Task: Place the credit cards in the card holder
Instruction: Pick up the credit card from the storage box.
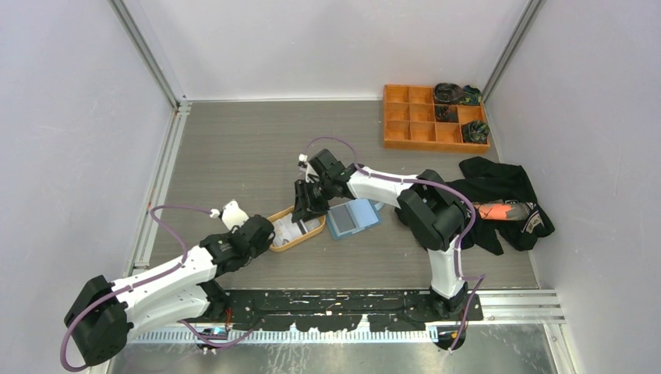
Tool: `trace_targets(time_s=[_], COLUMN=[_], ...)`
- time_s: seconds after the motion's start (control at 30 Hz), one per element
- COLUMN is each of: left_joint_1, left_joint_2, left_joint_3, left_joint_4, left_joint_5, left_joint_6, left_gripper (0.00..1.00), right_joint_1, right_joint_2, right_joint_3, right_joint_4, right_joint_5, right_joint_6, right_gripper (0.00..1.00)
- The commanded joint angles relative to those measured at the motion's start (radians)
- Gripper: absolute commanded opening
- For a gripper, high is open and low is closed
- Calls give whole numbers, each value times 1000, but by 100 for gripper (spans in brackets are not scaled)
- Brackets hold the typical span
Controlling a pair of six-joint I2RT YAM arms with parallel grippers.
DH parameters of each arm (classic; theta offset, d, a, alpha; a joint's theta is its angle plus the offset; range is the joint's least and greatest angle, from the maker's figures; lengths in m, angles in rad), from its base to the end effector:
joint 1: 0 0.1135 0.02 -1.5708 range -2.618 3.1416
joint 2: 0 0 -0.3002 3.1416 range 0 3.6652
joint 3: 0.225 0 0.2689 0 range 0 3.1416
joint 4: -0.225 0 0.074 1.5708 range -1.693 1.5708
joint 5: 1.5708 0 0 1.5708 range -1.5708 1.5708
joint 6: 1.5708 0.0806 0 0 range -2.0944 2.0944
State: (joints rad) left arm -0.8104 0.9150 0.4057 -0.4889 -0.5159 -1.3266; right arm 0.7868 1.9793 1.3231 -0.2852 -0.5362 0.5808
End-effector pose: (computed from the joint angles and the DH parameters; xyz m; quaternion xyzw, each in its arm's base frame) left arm 0.1481 -0.0980 0.1549 -0.3064 0.8784 -0.1215 0.3460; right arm 0.3012 0.3604 0.1608 -0.1758 0.9036 0.3838 0.0722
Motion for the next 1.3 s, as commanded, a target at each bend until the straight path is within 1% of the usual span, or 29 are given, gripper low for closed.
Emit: trace_targets(time_s=[0.0,0.37,0.53,0.67,0.77,0.97,1.13,1.27], left_joint_1=[-18,-19,-19,-22,-21,-22,-21,-23], left_joint_2=[9,10,9,8,8,6,4,1], left_joint_3=[29,28,28,28,27,28,28,28], left_joint_4=[97,96,98,99,98,99,98,97], left_joint_5=[21,17,17,16,15,16,15,12], left_joint_6=[-34,-36,-36,-36,-36,-35,-33,-30], left_gripper=[3,3,3,4,4,4,4,4], right_joint_1=[39,39,40,40,42,45,46,45], right_joint_2=[-22,-9,3,11,20,29,28,29], right_joint_3=[6,12,18,18,25,40,59,67], right_joint_4=[97,82,69,65,39,-1,-48,-67], right_joint_5=[-121,-132,-140,-144,-110,-49,42,54], right_joint_6=[39,15,6,5,-11,-49,-90,-110], right_gripper=[42,24,21,21,21,26,29,32])
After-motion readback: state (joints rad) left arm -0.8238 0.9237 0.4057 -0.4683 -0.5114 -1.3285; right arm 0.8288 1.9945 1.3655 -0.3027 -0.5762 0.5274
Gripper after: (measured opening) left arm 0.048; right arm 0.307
